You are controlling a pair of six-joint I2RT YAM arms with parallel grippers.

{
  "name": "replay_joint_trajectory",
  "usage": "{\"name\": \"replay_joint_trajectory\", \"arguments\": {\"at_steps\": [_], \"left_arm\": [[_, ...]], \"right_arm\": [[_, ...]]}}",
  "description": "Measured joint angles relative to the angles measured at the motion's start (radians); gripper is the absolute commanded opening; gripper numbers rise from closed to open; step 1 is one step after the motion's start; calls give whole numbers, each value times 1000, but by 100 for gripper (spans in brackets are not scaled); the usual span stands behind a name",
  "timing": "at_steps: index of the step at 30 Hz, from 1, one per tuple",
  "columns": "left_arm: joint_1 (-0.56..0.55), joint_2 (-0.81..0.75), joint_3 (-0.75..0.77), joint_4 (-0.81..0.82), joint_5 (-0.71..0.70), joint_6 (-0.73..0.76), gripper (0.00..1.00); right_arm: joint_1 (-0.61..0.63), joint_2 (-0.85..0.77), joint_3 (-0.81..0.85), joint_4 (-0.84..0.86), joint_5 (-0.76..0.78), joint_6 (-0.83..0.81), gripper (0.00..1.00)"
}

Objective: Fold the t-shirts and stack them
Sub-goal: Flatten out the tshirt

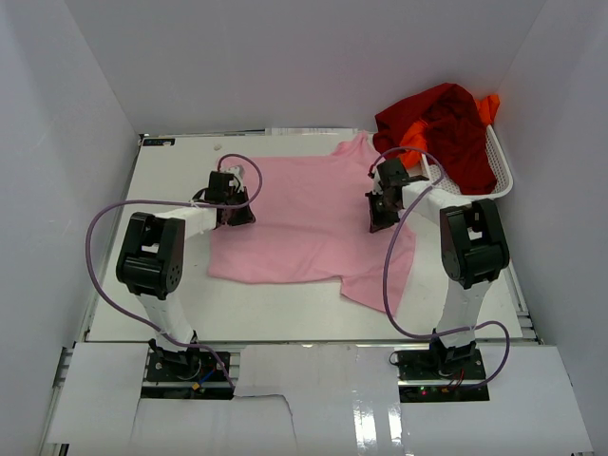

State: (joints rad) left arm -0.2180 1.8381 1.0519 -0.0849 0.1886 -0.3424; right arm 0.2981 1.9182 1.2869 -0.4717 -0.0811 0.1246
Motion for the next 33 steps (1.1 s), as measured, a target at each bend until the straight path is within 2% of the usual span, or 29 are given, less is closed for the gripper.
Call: {"name": "replay_joint_trajectory", "arguments": {"at_steps": [10, 20, 21, 23, 25, 29, 33], "left_arm": [[0, -37, -34, -47, -109, 2, 0], [-1, -55, -34, -96, -196, -8, 0], [-1, -58, -37, -100, -201, -12, 0], [-1, -66, -45, -104, -206, -19, 0], [-1, -68, -45, -112, -208, -26, 0], [-1, -71, -35, -134, -211, -25, 1], [-1, -72, 58, -210, -218, -14, 5]], "right_arm": [[71, -26, -40, -1, 3, 15, 8], [85, -31, -42, -27, 8, 30, 8], [85, -32, -45, -29, 8, 30, 8], [85, -40, -54, -30, 11, 33, 17], [87, -48, -59, -39, 20, 35, 21], [87, -58, -56, -59, 46, 33, 21], [87, -58, 50, -119, 76, 30, 19]]}}
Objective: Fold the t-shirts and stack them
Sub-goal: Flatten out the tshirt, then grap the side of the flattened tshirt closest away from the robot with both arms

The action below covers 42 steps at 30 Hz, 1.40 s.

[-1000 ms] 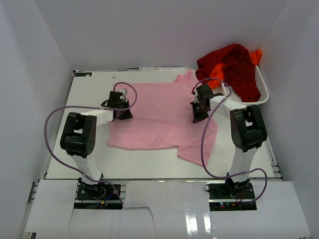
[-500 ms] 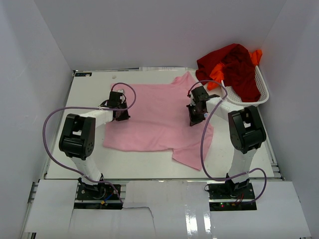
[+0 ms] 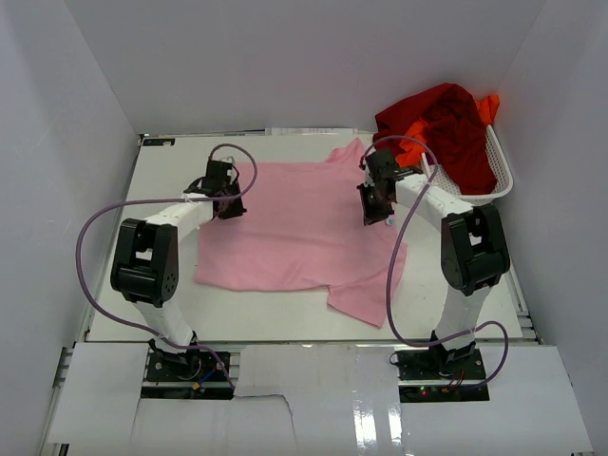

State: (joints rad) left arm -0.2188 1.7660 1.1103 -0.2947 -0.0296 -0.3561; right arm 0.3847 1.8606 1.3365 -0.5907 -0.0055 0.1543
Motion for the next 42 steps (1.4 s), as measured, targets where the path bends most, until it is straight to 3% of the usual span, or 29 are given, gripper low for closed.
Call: {"name": "replay_joint_trajectory", "arguments": {"at_steps": [5, 6, 10, 12, 15, 16, 18, 19, 28, 42], "left_arm": [[0, -15, 159, -35, 11, 13, 15], [0, -31, 177, -38, 17, 16, 25], [0, -103, 191, -76, 39, 23, 45], [0, -136, 186, -106, 42, 19, 45], [3, -204, 119, -139, 53, 14, 58], [6, -227, 87, -152, 58, 10, 69], [16, -280, 9, -176, 79, -2, 81], [27, -306, -28, -192, 92, -12, 97], [139, -445, -206, -255, 217, -103, 98], [143, -455, -370, -274, 293, -297, 98]], "right_arm": [[0, 3, 207, -26, 6, 1, 33], [0, 3, 233, -28, 3, 0, 36], [3, -5, 249, -47, -6, -3, 42], [6, -33, 195, -45, -18, -3, 45], [24, -148, 21, -66, -33, 3, 53], [34, -190, -31, -79, -35, 6, 54], [66, -289, -139, -95, -42, 10, 56], [85, -344, -191, -106, -45, 15, 56], [157, -727, -472, -179, -77, 116, 61], [193, -877, -730, -222, -129, 274, 64]]}}
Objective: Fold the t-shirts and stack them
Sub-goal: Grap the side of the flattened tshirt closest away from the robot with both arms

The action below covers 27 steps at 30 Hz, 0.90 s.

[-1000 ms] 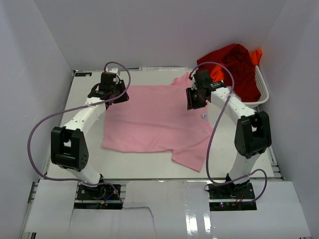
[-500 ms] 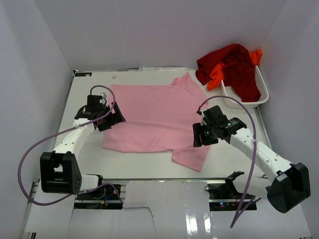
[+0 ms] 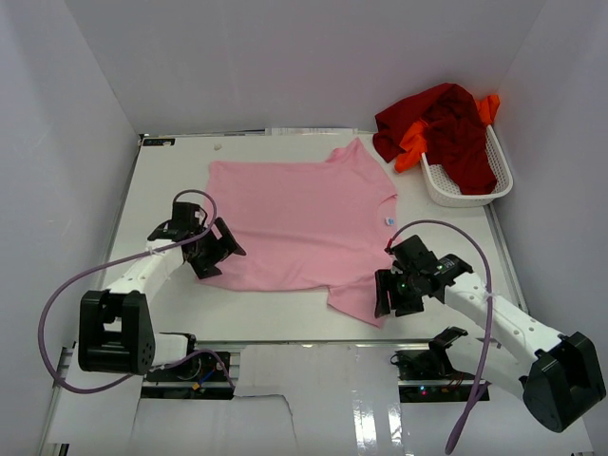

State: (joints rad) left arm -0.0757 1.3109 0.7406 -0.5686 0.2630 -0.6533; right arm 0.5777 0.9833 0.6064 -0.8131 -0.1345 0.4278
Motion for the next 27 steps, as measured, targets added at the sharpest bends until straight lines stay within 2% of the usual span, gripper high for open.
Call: {"name": "replay_joint_trajectory", "arguments": {"at_steps": [10, 22, 25, 26, 27], "left_arm": [[98, -118, -8, -35, -43, -40, 98], [245, -175, 15, -88, -83, -35, 98], [270, -175, 11, -90, -78, -31, 98], [276, -175, 8, -90, -75, -28, 98], [284, -175, 2, -90, -72, -26, 98]], "right_arm": [[2, 3, -101, 67, -43, 53, 64], [28, 49, -140, 179, -85, 102, 58], [35, 63, -141, 201, -88, 112, 48], [37, 69, -141, 208, -89, 114, 34], [40, 75, -142, 216, -89, 112, 24]]}}
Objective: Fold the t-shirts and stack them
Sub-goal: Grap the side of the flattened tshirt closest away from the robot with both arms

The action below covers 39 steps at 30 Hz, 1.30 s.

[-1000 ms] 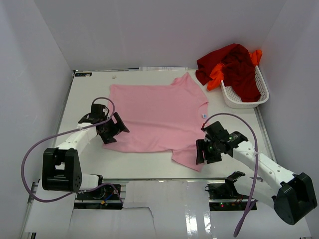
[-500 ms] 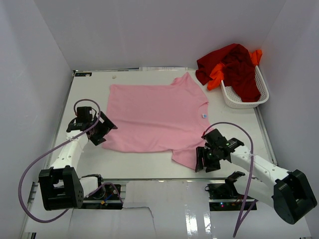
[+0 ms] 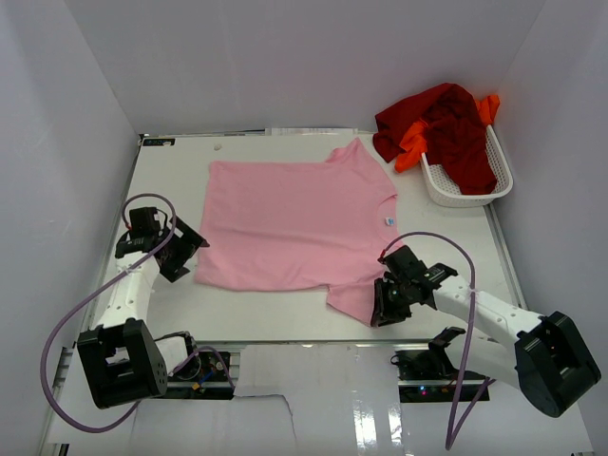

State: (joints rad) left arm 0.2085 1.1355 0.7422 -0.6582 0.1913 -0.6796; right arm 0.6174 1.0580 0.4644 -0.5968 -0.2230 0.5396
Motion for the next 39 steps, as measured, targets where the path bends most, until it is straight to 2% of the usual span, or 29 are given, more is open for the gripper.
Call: {"name": "replay_joint_trajectory", "arguments": {"at_steps": [2, 10, 19, 34, 39], "left_arm": [[10, 0, -17, -1, 5, 2, 98], [22, 2, -33, -17, 35, -2, 98], [24, 1, -63, -29, 60, -10, 98], [24, -13, -139, -79, 25, -127, 96], [24, -13, -162, -79, 21, -153, 91]], "right_arm": [[5, 11, -5, 12, 3, 5, 8], [13, 13, 6, -8, 6, 8, 8], [13, -47, 214, -165, 23, -11, 8], [13, -42, 225, -251, 63, -26, 8], [13, -46, 249, -268, 72, -27, 8]]}}
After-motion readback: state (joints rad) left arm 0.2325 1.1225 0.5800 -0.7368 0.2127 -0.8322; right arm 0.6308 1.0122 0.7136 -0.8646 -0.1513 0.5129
